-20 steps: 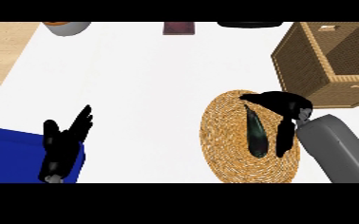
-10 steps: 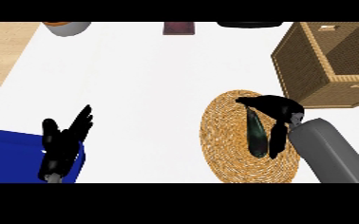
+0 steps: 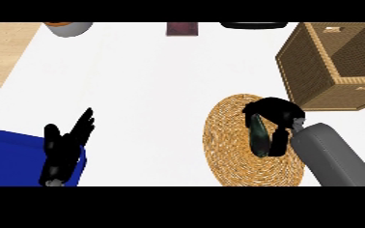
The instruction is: Pick the eggplant from the placemat and place it in the basket
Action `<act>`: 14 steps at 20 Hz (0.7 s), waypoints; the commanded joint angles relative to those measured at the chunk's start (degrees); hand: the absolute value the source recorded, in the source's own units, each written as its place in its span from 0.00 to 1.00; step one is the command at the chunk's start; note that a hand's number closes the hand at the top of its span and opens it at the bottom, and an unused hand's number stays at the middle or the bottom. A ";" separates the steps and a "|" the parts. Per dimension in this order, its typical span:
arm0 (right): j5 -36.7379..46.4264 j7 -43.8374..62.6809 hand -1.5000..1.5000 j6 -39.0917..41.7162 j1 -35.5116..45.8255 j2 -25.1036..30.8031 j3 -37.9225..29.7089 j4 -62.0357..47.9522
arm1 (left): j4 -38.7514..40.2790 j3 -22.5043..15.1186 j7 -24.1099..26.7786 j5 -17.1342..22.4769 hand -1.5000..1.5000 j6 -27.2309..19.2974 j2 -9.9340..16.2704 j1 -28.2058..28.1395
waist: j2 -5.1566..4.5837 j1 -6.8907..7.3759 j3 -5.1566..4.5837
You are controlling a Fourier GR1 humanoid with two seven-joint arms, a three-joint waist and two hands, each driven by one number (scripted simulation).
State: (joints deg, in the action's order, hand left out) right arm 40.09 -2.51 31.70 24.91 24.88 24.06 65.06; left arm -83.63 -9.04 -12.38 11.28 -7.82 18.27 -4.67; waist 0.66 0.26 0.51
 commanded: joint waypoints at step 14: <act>21.15 32.93 1.00 -17.95 -16.33 -14.39 10.04 23.85 | 3.07 2.53 -3.00 1.01 0.50 1.65 0.48 -2.48 | -0.21 -1.78 -0.59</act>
State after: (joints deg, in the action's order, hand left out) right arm 55.89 20.59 17.16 13.85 15.74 29.52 82.05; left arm -83.95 -6.83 -13.45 12.20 -6.43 18.64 -6.29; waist 1.40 -1.75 0.20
